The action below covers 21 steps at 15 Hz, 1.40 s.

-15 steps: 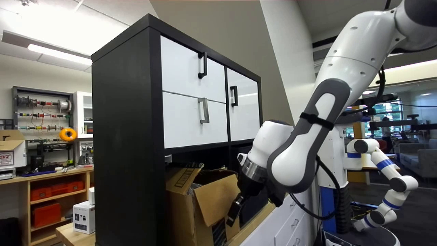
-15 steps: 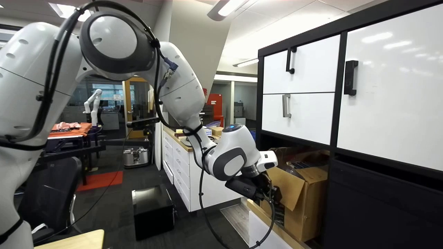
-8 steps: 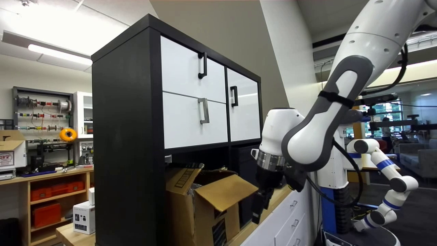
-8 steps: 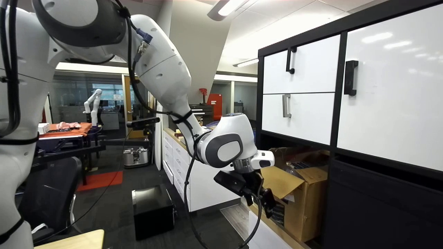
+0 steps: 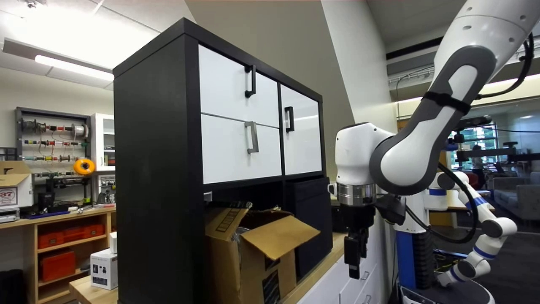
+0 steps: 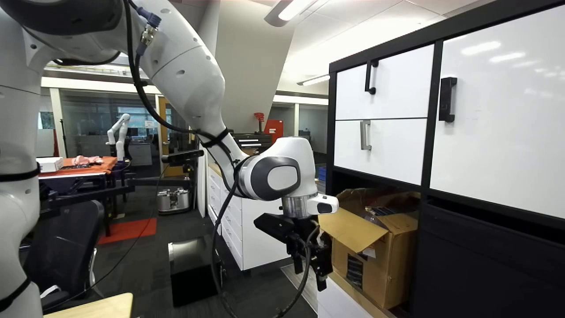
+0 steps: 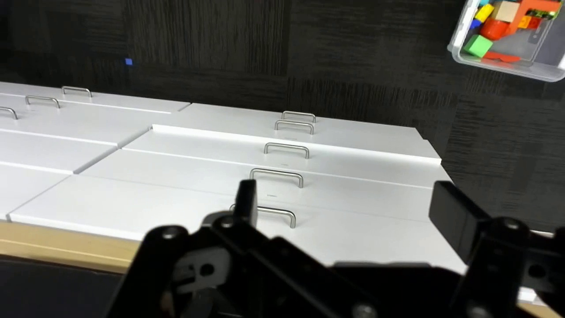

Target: Push the box into the shelf

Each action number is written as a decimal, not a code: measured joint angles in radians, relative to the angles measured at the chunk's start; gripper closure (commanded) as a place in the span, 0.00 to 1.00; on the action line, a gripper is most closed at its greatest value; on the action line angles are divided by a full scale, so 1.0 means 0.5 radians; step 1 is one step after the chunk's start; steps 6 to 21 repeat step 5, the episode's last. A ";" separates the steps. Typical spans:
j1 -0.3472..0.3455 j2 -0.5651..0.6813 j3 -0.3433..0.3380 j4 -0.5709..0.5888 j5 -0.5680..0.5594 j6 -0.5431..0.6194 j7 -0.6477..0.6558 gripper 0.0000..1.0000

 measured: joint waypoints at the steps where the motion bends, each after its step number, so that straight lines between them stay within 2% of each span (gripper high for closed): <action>1: -0.009 -0.037 0.005 -0.028 -0.006 -0.032 0.004 0.00; 5: -0.036 -0.143 0.017 -0.115 -0.015 -0.082 0.014 0.00; 21: -0.036 -0.143 0.017 -0.115 -0.015 -0.082 0.014 0.00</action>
